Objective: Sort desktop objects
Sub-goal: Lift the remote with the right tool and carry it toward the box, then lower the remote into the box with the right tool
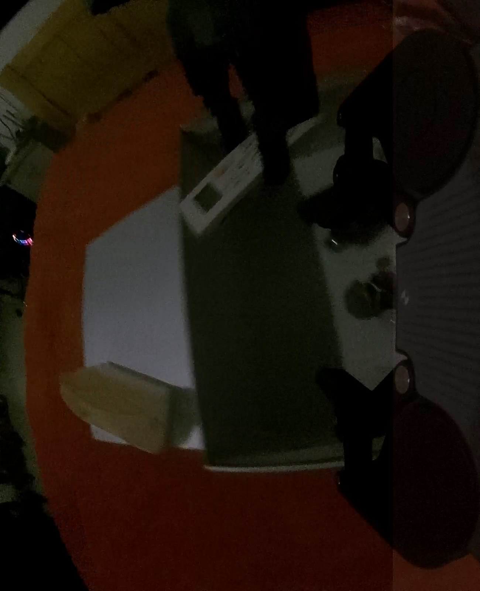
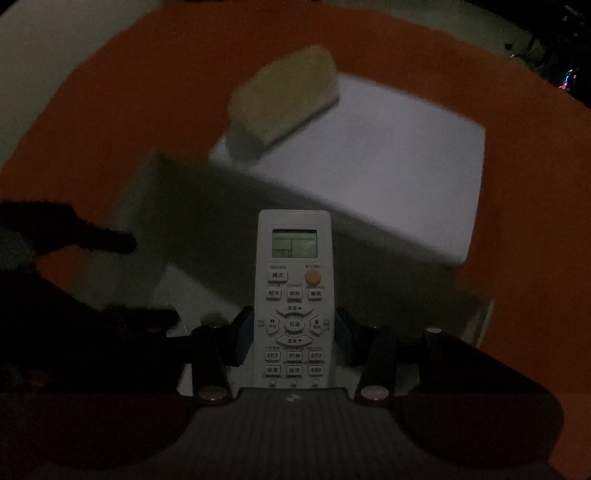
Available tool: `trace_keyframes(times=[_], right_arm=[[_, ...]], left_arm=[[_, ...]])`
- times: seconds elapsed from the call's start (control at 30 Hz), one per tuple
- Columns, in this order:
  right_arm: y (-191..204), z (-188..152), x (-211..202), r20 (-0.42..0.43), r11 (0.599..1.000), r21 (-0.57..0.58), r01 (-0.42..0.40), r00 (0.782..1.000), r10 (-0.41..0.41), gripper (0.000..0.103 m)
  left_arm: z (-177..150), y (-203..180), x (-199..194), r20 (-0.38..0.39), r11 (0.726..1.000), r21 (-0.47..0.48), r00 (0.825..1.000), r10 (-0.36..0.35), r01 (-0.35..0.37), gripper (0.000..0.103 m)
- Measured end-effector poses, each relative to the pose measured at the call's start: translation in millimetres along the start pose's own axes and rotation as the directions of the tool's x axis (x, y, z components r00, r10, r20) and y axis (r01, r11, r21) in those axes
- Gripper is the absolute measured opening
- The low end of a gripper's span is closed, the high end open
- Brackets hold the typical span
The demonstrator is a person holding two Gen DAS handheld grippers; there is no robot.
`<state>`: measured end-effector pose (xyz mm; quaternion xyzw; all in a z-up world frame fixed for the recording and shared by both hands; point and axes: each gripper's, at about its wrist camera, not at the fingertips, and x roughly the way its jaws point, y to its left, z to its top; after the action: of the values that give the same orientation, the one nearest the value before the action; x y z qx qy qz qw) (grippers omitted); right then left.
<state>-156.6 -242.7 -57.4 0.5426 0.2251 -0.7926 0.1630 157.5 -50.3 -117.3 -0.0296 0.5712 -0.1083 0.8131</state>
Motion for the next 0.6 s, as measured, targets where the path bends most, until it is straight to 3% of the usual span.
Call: trace_keyframes(times=[0.27,0.6], right_arm=[[19.8,-29.6,55.1,-0.147,0.997,-0.066,0.042,0.988,-0.052,0.049],[31.0,-40.3,87.3,-0.184,0.989,-0.122,0.087,0.977,-0.109,0.049]], left_arm=[[-27.7,7.8,24.1,-0.082,1.000,-0.018,0.996,0.014,-0.015,0.082],[-37.5,-5.1,30.8,-0.068,0.995,0.086,0.996,0.049,-0.043,0.083]])
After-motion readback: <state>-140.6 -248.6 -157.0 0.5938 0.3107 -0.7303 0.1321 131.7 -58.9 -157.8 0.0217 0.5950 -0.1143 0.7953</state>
